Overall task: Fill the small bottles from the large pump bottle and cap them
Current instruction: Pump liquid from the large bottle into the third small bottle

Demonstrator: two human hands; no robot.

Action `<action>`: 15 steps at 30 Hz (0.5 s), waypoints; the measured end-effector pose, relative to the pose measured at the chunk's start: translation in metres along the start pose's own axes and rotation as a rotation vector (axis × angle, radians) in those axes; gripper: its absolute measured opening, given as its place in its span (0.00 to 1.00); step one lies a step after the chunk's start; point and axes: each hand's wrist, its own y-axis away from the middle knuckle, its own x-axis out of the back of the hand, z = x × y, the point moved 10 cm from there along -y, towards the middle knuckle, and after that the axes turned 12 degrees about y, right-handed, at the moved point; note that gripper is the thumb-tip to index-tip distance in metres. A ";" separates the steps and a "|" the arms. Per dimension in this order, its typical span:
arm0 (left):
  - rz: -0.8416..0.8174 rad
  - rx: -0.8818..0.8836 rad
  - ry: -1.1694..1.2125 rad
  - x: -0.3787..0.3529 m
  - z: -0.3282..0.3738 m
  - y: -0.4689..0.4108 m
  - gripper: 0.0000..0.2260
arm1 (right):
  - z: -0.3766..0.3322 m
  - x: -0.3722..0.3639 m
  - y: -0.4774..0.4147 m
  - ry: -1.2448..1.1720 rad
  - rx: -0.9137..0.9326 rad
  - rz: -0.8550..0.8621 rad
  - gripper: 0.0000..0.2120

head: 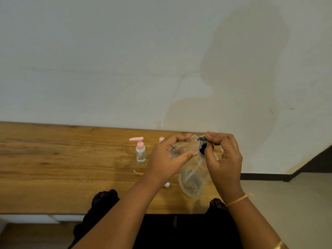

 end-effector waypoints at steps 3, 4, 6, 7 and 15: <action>0.018 -0.033 0.004 0.000 0.003 0.001 0.17 | -0.004 0.004 -0.002 -0.025 -0.011 0.010 0.09; 0.018 -0.045 0.004 0.000 0.004 0.001 0.18 | -0.005 0.004 -0.002 -0.010 -0.003 0.011 0.09; 0.018 -0.054 0.010 0.000 0.005 0.001 0.18 | -0.007 0.006 -0.002 0.034 0.026 0.005 0.10; 0.021 -0.052 0.018 0.000 0.004 0.001 0.18 | -0.008 0.005 -0.002 0.051 0.037 0.003 0.10; -0.012 0.016 -0.001 -0.001 -0.004 0.000 0.18 | 0.005 -0.004 0.000 -0.011 0.010 -0.014 0.06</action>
